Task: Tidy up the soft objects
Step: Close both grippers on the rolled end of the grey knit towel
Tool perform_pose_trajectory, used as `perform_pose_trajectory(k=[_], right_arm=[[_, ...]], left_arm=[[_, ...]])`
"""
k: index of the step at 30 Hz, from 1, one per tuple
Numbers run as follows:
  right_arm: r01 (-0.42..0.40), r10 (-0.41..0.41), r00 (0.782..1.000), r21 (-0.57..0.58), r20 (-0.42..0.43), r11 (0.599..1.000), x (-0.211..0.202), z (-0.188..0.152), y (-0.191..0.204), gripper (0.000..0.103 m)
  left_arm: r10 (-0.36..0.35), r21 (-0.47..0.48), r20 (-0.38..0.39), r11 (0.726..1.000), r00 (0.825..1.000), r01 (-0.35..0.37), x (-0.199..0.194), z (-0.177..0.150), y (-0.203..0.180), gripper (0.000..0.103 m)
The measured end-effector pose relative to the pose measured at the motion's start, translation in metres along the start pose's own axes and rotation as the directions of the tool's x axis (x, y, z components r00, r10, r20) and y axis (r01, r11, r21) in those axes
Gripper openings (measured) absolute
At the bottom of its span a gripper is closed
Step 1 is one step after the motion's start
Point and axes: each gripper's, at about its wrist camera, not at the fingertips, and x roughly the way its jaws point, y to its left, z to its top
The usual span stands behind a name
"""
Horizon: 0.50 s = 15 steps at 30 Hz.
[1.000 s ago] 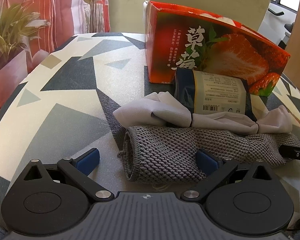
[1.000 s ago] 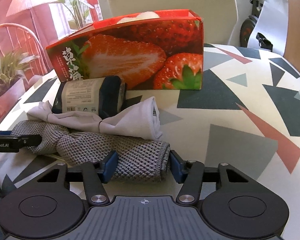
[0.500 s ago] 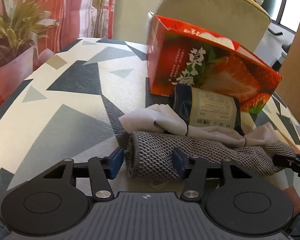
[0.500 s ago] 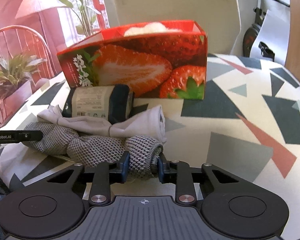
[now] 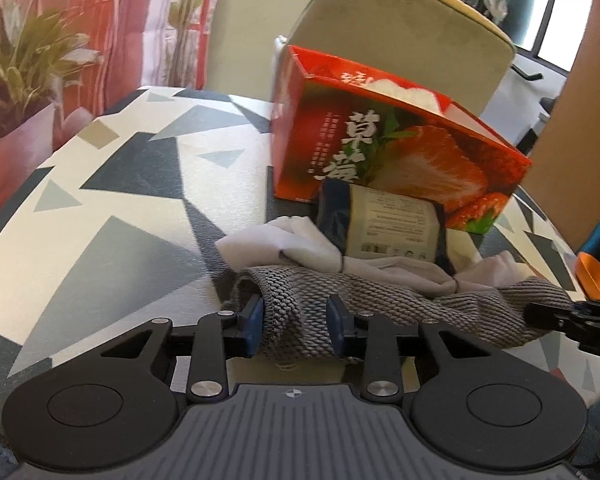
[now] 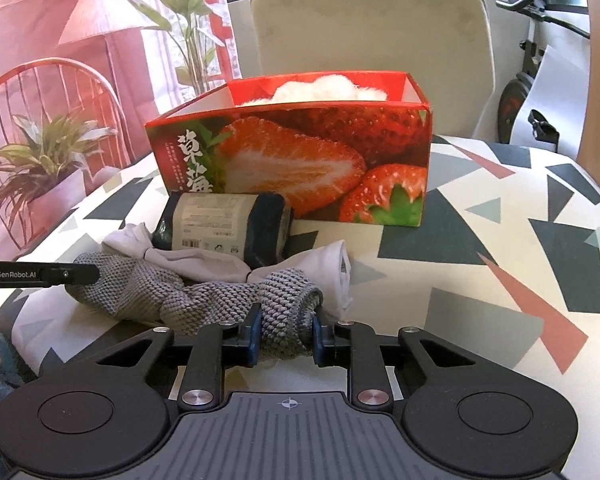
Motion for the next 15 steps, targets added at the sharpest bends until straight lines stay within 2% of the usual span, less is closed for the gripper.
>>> perform_pose_trajectory(k=[1, 2, 5, 8, 11, 15], right_arm=[[-0.001, 0.001, 1.000, -0.002, -0.001, 1.000, 0.000, -0.001, 0.001, 0.021], [-0.003, 0.003, 1.000, -0.005, -0.003, 1.000, 0.000, -0.001, 0.002, 0.021], [-0.005, 0.005, 1.000, -0.008, -0.003, 1.000, 0.000, -0.002, 0.003, 0.021], [-0.007, 0.007, 1.000, -0.001, 0.002, 1.000, 0.000, -0.002, 0.002, 0.021], [-0.010, 0.010, 1.000, 0.001, -0.001, 1.000, 0.000, -0.002, 0.002, 0.021], [-0.006, 0.006, 1.000, 0.014, -0.006, 1.000, 0.002, -0.004, -0.001, 0.021]], left_arm=[[-0.004, 0.014, 0.006, 1.000, 1.000, 0.004, -0.001, -0.001, -0.003, 0.031], [0.001, 0.034, 0.013, 0.999, 1.000, -0.001, -0.002, -0.001, -0.006, 0.018], [0.057, 0.090, 0.032, 0.994, 0.998, -0.060, -0.005, -0.002, -0.012, 0.008], [0.076, 0.076, 0.033, 0.994, 0.997, -0.078, -0.006, -0.001, -0.008, 0.007], [0.103, 0.041, -0.017, 0.994, 0.995, -0.102, 0.002, 0.000, 0.000, 0.008], [0.101, 0.005, -0.036, 0.995, 0.994, -0.101, 0.006, -0.001, 0.010, 0.009]])
